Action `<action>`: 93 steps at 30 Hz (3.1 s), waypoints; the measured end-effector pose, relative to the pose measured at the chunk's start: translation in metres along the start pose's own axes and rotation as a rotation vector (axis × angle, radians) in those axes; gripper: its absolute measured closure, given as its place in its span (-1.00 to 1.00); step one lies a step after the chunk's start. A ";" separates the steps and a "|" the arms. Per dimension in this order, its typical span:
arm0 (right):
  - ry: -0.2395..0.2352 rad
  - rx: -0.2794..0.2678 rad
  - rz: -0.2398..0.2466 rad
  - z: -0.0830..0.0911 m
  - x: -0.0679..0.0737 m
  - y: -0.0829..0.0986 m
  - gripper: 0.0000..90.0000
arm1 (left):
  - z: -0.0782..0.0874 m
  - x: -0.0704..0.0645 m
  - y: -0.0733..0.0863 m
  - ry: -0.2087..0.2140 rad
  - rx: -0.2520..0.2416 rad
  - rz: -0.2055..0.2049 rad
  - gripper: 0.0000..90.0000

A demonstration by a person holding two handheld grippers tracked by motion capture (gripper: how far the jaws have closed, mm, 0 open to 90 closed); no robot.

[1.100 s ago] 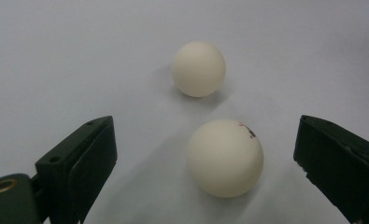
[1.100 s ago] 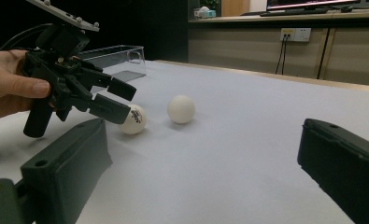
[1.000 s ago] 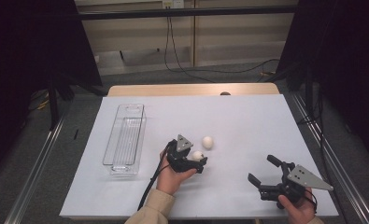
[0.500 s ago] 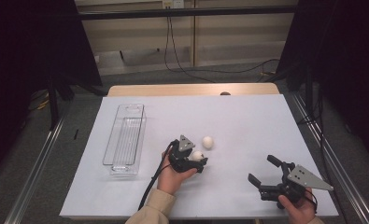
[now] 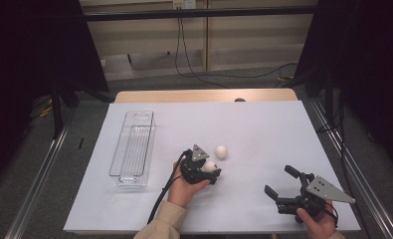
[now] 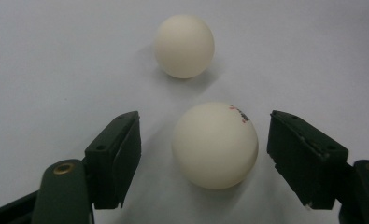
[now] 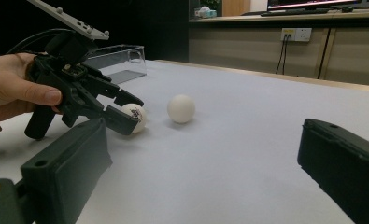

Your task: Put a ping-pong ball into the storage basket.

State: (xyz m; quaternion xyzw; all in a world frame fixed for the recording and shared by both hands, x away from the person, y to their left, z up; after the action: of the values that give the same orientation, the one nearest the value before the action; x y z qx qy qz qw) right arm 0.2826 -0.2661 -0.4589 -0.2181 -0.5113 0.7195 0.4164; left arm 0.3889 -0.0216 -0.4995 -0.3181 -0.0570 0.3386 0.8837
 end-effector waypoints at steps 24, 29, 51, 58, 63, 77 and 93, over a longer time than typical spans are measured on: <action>0.000 0.002 0.005 0.001 0.000 0.000 -0.96 | 0.000 -0.002 0.000 0.008 0.005 -0.017 -0.12; 0.001 0.001 0.005 0.001 -0.001 0.000 -0.96 | -0.001 -0.002 0.000 0.007 0.010 -0.019 -0.05; 0.005 0.000 0.003 0.002 -0.001 0.000 -0.96 | -0.001 -0.003 0.001 0.018 0.014 0.001 0.13; 0.005 -0.001 0.001 0.002 -0.001 0.000 -0.96 | 0.000 -0.002 0.001 0.014 0.019 0.002 0.13; 0.006 -0.001 0.002 0.002 -0.001 0.000 -0.96 | 0.001 -0.001 0.002 0.015 0.027 0.014 0.13; 0.006 -0.002 0.001 0.003 -0.002 0.000 -0.96 | 0.006 0.003 0.001 0.028 0.025 0.033 0.13; 0.006 -0.003 -0.004 0.003 -0.002 0.000 -0.96 | 0.017 0.009 0.001 0.018 0.014 0.039 0.13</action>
State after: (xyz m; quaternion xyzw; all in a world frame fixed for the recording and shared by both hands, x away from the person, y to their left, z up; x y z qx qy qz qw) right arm 0.2814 -0.2694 -0.4582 -0.2200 -0.5115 0.7172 0.4190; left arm 0.3900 -0.0067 -0.4877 -0.3160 -0.0403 0.3530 0.8797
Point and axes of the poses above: each handheld gripper's, and its own axes: z roughly backward along the jaws, y roughly out of its underside, x roughly to its left, the point moved 6 cm from there along -z, roughly forward along the jaws, and after that the axes turned 12 degrees about x, right-handed, at the moved point
